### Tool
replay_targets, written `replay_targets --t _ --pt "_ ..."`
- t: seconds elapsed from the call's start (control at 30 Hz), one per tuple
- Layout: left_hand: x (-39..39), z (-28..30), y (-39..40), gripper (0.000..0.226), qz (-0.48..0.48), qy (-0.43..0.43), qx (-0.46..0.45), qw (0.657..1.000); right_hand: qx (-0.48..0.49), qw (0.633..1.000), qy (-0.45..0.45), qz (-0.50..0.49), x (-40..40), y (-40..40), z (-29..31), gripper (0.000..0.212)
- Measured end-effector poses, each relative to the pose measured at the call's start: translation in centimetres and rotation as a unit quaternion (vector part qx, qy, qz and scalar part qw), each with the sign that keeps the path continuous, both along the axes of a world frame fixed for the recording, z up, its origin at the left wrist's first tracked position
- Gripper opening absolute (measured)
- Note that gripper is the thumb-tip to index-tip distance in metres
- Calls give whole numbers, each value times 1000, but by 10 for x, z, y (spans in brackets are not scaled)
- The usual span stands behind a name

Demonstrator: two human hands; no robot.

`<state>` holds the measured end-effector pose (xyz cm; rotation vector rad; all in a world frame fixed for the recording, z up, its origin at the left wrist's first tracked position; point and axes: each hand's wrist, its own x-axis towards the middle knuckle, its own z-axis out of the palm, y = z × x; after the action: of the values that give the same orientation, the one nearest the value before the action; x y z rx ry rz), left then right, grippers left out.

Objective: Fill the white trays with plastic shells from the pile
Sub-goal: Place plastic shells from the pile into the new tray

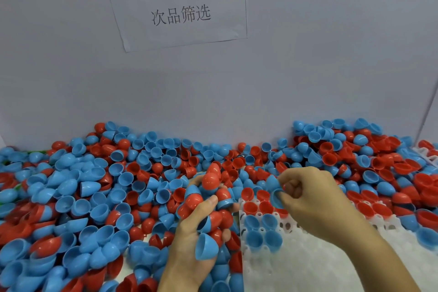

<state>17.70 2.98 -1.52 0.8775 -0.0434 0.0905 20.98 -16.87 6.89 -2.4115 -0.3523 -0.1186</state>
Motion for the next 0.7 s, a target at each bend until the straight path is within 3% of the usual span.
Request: replay_targets --t 0.3,0.7 --pt "0 0 0 54 3 -9 -10 1000 -209 968 138 -20 5 -13 -16 28" --pt "-1 1 0 52 2 -6 -14 1000 -222 963 143 -55 11 -2 -28 8"
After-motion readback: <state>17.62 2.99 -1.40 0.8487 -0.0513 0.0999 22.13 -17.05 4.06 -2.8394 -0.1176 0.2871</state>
